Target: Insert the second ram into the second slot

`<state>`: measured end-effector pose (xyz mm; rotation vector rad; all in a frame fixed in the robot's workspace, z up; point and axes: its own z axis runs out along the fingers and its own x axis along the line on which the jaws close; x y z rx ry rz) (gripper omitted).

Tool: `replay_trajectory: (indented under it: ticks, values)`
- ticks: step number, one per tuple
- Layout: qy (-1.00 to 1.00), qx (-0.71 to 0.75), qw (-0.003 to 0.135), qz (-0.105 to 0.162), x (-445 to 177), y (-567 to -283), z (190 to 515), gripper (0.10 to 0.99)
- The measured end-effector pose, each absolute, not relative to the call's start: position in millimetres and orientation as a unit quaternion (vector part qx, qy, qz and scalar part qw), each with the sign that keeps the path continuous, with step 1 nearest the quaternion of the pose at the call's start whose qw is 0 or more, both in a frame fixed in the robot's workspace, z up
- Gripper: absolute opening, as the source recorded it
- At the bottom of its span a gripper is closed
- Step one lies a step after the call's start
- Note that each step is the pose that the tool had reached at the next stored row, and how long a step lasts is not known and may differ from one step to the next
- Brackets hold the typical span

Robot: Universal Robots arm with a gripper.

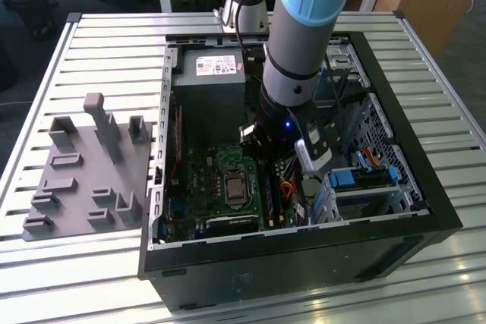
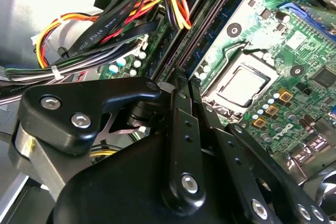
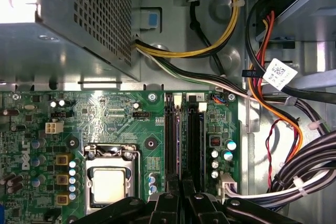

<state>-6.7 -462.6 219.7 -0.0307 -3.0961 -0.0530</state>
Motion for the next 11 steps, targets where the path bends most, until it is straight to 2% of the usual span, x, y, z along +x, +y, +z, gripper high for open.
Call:
replay_trajectory:
  ticks: [11]
  values:
    - [-1.0,-0.01,0.022,-0.017,-6.7,-462.6,215.2,0.137]
